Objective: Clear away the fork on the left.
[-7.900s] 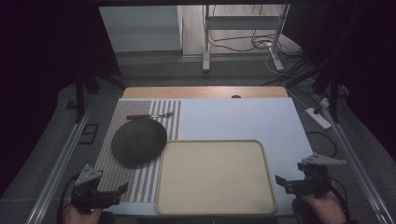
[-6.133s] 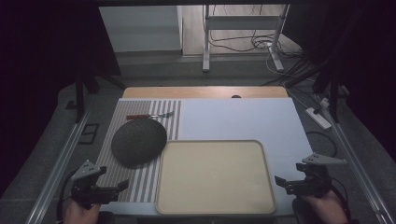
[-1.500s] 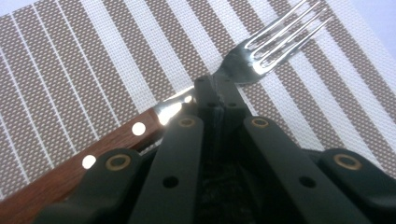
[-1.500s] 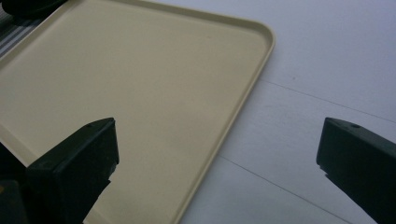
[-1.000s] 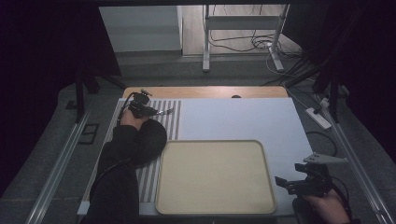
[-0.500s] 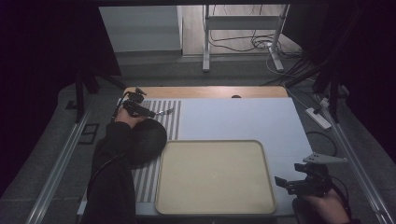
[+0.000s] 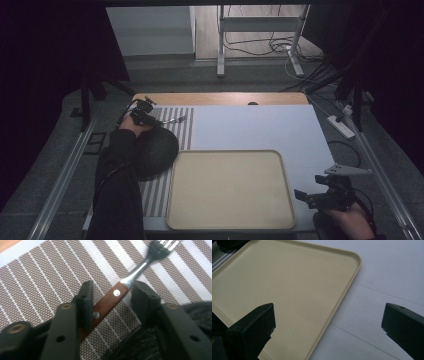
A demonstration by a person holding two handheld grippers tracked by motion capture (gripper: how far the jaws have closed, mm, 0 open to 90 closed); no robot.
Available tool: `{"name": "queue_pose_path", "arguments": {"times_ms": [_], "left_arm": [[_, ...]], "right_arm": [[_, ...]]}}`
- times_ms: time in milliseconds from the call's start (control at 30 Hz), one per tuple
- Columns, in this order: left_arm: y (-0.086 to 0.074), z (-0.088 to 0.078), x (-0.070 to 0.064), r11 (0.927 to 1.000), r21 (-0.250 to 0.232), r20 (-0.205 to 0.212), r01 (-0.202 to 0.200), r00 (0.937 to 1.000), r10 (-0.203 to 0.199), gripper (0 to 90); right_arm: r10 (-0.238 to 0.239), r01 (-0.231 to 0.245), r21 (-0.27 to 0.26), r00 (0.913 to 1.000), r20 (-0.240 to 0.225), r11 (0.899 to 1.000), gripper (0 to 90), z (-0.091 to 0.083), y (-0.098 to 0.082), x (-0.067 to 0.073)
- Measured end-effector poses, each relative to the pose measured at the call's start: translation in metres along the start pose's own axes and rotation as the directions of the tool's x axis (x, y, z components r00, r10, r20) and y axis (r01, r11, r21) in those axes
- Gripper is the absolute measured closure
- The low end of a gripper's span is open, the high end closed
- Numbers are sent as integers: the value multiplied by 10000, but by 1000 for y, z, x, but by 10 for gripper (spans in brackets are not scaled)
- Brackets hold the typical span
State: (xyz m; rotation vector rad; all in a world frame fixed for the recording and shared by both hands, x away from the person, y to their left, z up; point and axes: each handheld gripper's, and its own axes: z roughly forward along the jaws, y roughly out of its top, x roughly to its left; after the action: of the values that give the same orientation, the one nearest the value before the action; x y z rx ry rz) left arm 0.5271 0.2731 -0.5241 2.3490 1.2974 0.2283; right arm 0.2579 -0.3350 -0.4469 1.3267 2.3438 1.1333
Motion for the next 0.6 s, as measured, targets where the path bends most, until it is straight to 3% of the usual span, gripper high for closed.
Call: {"name": "queue_pose_path", "arguments": {"times_ms": [67, 200, 333, 367, 600], "left_arm": [[-1, -1, 0, 9999, -50, 48, -155, 9999, 155, 581], [0, -1, -3, 9952, -89, -167, -976, 9951, 975, 626], [-1, 0, -4, 9917, -176, -237, -1270, 9917, 1266, 647], [-2, 0, -6, 9876, -281, -363, -1544, 9875, 1534, 658], [-2, 1, -5, 9840, -470, -221, -1718, 9850, 1709, 692]], "right_arm": [[18, -18, -4, 10000, -29, 10000, 0, 0, 0, 0], [11, -11, 9, 10000, -28, 10000, 0, 0, 0, 0], [10, -10, 12, 10000, -35, 10000, 0, 0, 0, 0], [18, -18, 17, 10000, -42, 10000, 0, 1, 0, 0], [4, -4, 5, 10000, -52, 10000, 0, 1, 0, 0]]}}
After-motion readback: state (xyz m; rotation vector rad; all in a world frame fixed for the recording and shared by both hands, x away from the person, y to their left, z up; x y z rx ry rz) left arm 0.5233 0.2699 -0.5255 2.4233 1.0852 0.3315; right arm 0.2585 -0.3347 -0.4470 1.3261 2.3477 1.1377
